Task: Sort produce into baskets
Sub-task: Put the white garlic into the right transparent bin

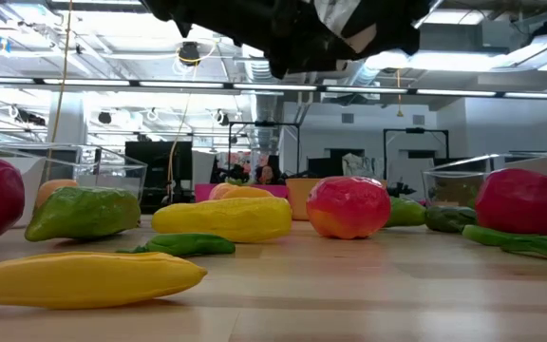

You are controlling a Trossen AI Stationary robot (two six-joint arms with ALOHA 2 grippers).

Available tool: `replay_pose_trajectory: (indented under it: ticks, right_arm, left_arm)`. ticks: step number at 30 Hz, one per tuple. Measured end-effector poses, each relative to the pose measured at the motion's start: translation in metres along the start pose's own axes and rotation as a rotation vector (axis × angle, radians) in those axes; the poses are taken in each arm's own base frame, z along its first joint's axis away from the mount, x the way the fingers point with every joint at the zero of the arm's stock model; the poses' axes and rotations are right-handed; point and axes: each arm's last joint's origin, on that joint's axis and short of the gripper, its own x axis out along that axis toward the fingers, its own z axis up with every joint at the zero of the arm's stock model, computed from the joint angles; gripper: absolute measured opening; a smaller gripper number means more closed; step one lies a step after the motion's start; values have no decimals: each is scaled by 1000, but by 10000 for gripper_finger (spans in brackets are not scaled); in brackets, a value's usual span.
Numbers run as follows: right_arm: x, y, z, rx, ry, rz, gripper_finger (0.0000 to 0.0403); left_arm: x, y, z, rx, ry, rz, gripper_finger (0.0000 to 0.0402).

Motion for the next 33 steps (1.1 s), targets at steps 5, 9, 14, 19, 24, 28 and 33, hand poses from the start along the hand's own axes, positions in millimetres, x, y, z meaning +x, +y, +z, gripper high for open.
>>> replay_pose_trajectory:
  ticks: [5, 9, 14, 19, 24, 28, 33]
  right_arm:
    - [-12, -20, 6, -4, -16, -71, 246]
    - [-24, -41, 4, 3, 11, -217, 246]
    - [-37, -71, -7, -5, 131, -448, 246]
    - [-42, -97, -19, 71, 303, -604, 249]
    - [-40, -114, -28, 147, 455, -723, 250]
    - [-35, -120, -29, 160, 504, -749, 250]
    - [-30, -122, -30, 155, 525, -755, 250]
  left_arm:
    - [-10, 9, -2, -6, 91, 7, 196]
    - [-23, 19, 2, -2, 134, 23, 197]
    - [-40, 26, 5, 9, 201, 32, 197]
    - [-52, 28, 5, 14, 261, 30, 197]
    - [-57, 27, -2, 63, 351, 9, 197]
    - [-59, 27, -7, 65, 407, 0, 197]
    - [-60, 25, -11, 60, 446, -40, 197]
